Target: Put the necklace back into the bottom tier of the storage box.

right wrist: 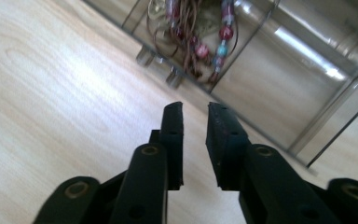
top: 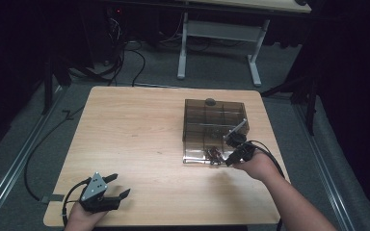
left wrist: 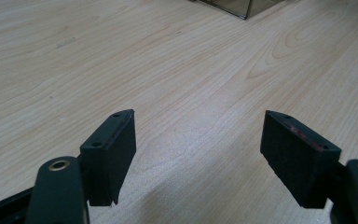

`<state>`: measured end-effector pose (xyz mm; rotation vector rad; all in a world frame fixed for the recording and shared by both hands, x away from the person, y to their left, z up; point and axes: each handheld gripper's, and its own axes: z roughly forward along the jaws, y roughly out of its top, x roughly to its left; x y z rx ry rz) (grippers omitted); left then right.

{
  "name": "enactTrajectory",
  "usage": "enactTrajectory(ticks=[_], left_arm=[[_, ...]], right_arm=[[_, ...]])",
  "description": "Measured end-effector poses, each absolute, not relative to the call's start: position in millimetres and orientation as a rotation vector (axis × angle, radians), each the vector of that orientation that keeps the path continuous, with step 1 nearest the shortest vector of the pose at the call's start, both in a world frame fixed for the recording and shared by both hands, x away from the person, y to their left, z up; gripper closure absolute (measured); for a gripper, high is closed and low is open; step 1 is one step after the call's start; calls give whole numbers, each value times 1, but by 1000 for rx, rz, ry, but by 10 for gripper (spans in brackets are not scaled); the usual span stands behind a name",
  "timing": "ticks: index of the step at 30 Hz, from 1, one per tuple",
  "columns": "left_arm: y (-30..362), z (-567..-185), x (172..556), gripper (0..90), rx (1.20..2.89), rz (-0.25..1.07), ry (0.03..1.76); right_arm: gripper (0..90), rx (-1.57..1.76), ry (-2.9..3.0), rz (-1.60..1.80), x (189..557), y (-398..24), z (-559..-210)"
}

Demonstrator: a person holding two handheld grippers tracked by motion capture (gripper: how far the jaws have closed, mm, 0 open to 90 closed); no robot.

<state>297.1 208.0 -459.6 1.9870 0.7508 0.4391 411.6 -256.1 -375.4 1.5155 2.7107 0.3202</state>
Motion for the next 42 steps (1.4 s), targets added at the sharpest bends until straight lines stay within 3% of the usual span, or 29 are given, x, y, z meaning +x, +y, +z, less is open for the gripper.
enactTrajectory(ticks=[5, 26, 38, 42], left_arm=[[208, -459, 297, 269, 1989, 443, 749], [209, -459, 297, 267, 1981, 446, 752], [210, -459, 296, 266, 1962, 452, 759], [210, -459, 295, 263, 1958, 459, 752]], right_arm=[[715, 1532, 2700, 335, 393, -264, -380], [670, 1482, 2580, 583, 366, -276, -399], [493, 1381, 2408, 834, 341, -276, -412], [435, 1344, 2320, 1070, 330, -281, -419]])
